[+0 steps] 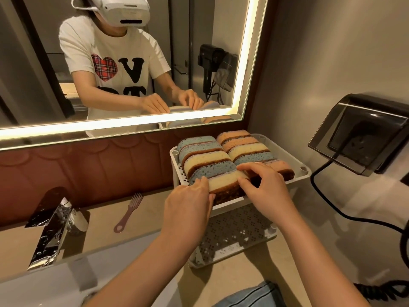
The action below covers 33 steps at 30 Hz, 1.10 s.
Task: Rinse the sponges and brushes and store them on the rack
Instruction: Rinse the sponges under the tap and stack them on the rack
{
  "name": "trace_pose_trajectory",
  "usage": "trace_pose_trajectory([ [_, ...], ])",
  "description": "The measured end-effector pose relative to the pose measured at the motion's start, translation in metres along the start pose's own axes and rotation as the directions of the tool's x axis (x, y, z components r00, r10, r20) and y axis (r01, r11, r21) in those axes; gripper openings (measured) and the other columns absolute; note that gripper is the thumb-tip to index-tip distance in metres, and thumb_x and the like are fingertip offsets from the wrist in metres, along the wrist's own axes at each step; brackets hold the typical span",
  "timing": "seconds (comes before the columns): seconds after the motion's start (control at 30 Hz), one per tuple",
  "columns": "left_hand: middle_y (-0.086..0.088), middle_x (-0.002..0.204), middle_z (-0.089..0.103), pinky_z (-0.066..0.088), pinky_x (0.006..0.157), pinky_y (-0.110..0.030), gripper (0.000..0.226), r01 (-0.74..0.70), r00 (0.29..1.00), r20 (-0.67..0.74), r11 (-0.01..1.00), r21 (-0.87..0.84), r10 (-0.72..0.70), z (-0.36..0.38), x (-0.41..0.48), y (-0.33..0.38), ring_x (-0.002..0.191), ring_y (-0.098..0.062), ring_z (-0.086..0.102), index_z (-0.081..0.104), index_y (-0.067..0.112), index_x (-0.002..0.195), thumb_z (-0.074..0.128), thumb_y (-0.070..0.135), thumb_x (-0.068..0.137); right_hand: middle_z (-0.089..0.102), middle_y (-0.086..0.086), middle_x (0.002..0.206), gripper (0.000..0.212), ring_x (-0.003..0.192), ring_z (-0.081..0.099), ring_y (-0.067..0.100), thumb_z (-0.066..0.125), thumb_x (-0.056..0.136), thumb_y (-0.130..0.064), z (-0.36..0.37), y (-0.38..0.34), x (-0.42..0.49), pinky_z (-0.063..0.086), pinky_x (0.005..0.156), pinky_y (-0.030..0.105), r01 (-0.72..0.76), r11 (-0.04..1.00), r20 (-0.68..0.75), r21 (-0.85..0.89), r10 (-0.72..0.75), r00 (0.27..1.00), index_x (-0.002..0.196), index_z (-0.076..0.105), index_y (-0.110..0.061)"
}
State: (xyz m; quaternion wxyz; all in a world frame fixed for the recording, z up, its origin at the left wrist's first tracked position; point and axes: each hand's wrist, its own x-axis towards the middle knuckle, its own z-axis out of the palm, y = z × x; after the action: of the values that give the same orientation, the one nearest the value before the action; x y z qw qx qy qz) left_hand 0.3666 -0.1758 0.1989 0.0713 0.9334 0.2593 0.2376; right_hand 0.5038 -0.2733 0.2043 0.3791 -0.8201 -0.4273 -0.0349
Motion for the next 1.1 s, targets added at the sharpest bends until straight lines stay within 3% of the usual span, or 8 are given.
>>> trace_pose_trajectory([
  [0.13,0.003,0.095,0.069,0.040,0.078,-0.031,0.027,-0.040,0.999,-0.007,0.999,0.028,0.041,-0.001,-0.001,-0.009,0.085,-0.019,0.063,0.059,0.020,0.110,0.050,0.038,0.091,0.056,-0.008,0.109,0.021,0.105,0.044,0.005,0.055,0.090,-0.023,-0.004,0.004,0.007,0.028,0.090,0.020,-0.043,0.999,-0.071,0.010,0.043,0.997,0.108,0.063,-0.018],
  [0.2,0.002,0.087,0.071,0.044,0.073,-0.035,0.024,-0.038,0.998,-0.038,0.998,0.054,0.041,-0.001,-0.001,-0.014,0.080,-0.022,0.065,0.066,0.020,0.096,0.064,0.039,0.082,0.054,-0.004,0.119,0.022,0.118,0.040,0.014,0.054,0.090,-0.025,-0.007,0.010,0.012,0.029,0.096,0.026,-0.099,0.995,-0.164,-0.034,0.092,0.982,0.109,0.062,-0.019],
  [0.27,0.002,0.097,0.070,0.042,0.079,-0.037,0.029,-0.015,1.000,-0.010,0.999,0.033,0.016,-0.004,-0.001,-0.015,0.091,-0.023,0.063,0.066,0.021,0.102,0.061,0.043,0.083,0.046,0.000,0.134,0.035,0.129,0.031,0.020,0.052,0.089,-0.037,-0.011,0.020,0.016,0.025,0.105,0.039,-0.197,0.964,-0.192,-0.180,0.162,0.968,0.120,0.056,-0.023],
  [0.43,0.007,0.113,0.063,0.034,0.088,-0.033,0.035,-0.008,1.000,-0.012,1.000,0.025,0.008,-0.002,0.000,-0.018,0.107,-0.018,0.055,0.055,0.027,0.116,0.045,0.049,0.090,0.037,0.010,0.143,0.073,0.130,0.036,0.031,0.047,0.084,-0.060,-0.016,0.033,0.022,0.031,0.106,0.046,-0.343,0.900,0.014,-0.268,0.360,0.933,0.144,0.028,-0.021],
  [0.67,0.005,0.102,0.062,0.035,0.079,-0.030,0.024,-0.027,0.999,-0.018,0.999,-0.041,0.026,0.004,-0.001,-0.020,0.096,-0.017,0.055,0.054,0.024,0.105,0.047,0.043,0.091,0.047,0.010,0.138,0.070,0.123,0.046,0.027,0.045,0.088,-0.055,-0.024,0.024,0.020,0.039,0.096,0.037,-0.274,0.918,0.092,-0.285,0.311,0.946,0.144,0.027,-0.016],
  [0.83,0.005,0.107,0.061,0.036,0.084,-0.032,0.031,-0.024,0.999,0.030,0.997,-0.077,0.026,0.000,0.003,-0.023,0.101,-0.017,0.053,0.054,0.026,0.112,0.049,0.045,0.089,0.018,0.011,0.155,0.076,0.142,0.019,0.029,0.029,0.091,-0.060,-0.020,0.030,0.026,0.020,0.113,0.045,-0.267,0.854,0.141,-0.446,0.362,0.921,0.148,0.010,-0.014],
  [0.93,0.006,0.122,0.057,0.035,0.094,-0.034,0.041,-0.025,0.997,0.064,0.989,-0.146,0.035,-0.010,0.001,-0.030,0.115,-0.016,0.049,0.050,0.028,0.125,0.049,0.047,0.089,0.010,0.006,0.158,0.066,0.146,0.000,0.021,0.025,0.094,-0.054,-0.014,0.021,0.022,0.000,0.116,0.043,-0.172,0.863,0.100,-0.476,0.247,0.964,0.148,0.017,-0.017],
  [1.1,0.008,0.124,0.055,0.039,0.100,-0.030,0.038,-0.033,0.988,0.134,0.943,-0.332,0.082,-0.032,-0.018,-0.060,0.118,-0.009,0.047,0.053,0.024,0.123,0.052,0.042,0.089,0.030,-0.004,0.152,0.045,0.143,0.011,0.009,0.037,0.096,-0.038,0.012,-0.032,-0.005,-0.006,0.116,0.036,0.052,0.981,0.114,-0.187,-0.031,0.993,0.139,0.039,-0.026],
])
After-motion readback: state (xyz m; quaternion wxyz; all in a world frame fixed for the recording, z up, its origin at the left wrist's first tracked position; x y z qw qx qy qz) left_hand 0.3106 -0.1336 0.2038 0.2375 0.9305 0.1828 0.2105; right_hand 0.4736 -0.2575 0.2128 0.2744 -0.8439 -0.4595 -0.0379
